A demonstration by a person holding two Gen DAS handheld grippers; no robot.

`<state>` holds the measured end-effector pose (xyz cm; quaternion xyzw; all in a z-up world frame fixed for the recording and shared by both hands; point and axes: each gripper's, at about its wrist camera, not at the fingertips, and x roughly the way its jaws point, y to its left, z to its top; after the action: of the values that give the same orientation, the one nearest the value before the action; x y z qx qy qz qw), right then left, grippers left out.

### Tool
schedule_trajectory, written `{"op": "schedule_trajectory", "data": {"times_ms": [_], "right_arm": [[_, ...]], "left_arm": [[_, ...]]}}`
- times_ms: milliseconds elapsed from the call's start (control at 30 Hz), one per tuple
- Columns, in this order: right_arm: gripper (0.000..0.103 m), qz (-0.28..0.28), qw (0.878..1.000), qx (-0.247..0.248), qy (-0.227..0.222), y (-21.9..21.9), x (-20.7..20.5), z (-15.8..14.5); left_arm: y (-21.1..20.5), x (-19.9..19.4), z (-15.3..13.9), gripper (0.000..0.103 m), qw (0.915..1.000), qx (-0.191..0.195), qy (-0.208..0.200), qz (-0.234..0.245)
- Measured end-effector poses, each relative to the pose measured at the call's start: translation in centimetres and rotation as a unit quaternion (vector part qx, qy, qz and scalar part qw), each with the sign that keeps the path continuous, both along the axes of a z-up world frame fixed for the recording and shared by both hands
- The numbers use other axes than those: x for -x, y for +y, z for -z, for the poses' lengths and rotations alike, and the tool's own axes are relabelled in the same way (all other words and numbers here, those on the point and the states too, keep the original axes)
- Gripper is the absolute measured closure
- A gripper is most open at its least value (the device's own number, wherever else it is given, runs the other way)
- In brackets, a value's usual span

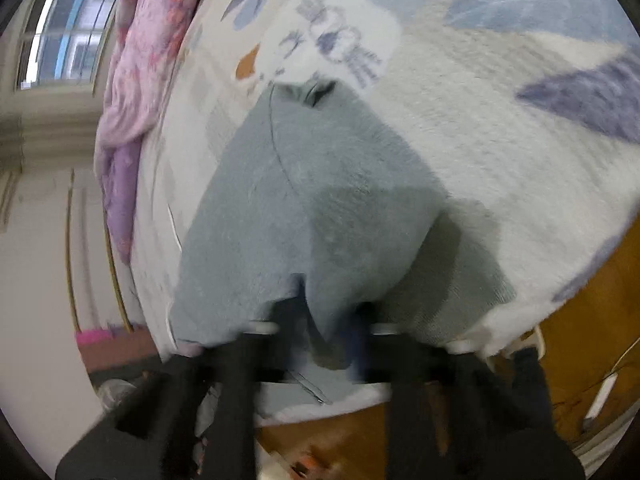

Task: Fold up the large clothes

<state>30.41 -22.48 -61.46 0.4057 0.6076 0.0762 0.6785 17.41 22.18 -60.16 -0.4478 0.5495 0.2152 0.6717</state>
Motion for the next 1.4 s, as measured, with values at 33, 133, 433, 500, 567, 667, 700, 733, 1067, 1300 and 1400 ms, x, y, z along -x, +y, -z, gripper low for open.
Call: {"op": "schedule_trajectory", "data": {"times_ms": [33, 133, 433, 500, 567, 667, 700, 733, 1067, 1300, 1400], "right_arm": [[0.097, -0.009, 1.000, 0.010, -0.006, 0.1, -0.1, -0.4], [0.098, -0.036, 0.998, 0.042, -0.029, 0.0, 0.1, -2.5], [0.098, -0.061, 0.994, 0.095, 0.007, -1.7, 2.7, 0.0], [0.098, -0.067, 0.991, 0.112, 0.028, -1.6, 3.1, 2.6], [0.097, -0.066, 0.990, 0.115, 0.041, -1.4, 3.0, 4.4], [0.090, -0.059, 0.992, 0.106, 0.045, -1.1, 2.3, 5.3], [0.084, -0.057, 0.992, 0.096, 0.051, -1.2, 2.2, 5.1], [0.079, -0.057, 0.992, 0.095, 0.054, -1.3, 2.2, 4.7], [0.065, -0.072, 0.985, 0.156, 0.005, -3.9, 1.1, -2.7], [0.055, -0.091, 0.984, 0.143, -0.050, -0.5, -3.1, -3.4], [0.055, -0.093, 0.985, 0.135, -0.057, 0.8, -5.2, -2.9]], "left_arm": [[-0.1, -0.4, 0.4, 0.092, 0.9999, 0.008, 0.007, 0.011], [-0.1, -0.7, 0.1, 0.095, 0.9989, -0.005, 0.028, 0.037], [-1.4, 3.7, -0.8, 0.095, 0.9944, -0.040, 0.060, 0.077], [-1.5, 4.1, 0.8, 0.095, 0.9936, -0.036, 0.080, 0.071], [-1.7, 3.8, 2.3, 0.094, 0.9917, -0.041, 0.094, 0.078], [-1.8, 2.8, 2.9, 0.089, 0.9920, -0.036, 0.091, 0.080], [-1.7, 2.6, 2.7, 0.085, 0.9930, -0.026, 0.084, 0.079], [-1.6, 2.6, 2.1, 0.074, 0.9937, -0.013, 0.077, 0.081], [3.3, 3.9, -6.2, 0.038, 0.9974, -0.045, -0.008, 0.055], [4.8, -4.1, -5.0, 0.038, 0.9950, -0.058, -0.039, 0.071], [4.5, -7.1, -3.3, 0.038, 0.9932, -0.063, -0.033, 0.092]]}}
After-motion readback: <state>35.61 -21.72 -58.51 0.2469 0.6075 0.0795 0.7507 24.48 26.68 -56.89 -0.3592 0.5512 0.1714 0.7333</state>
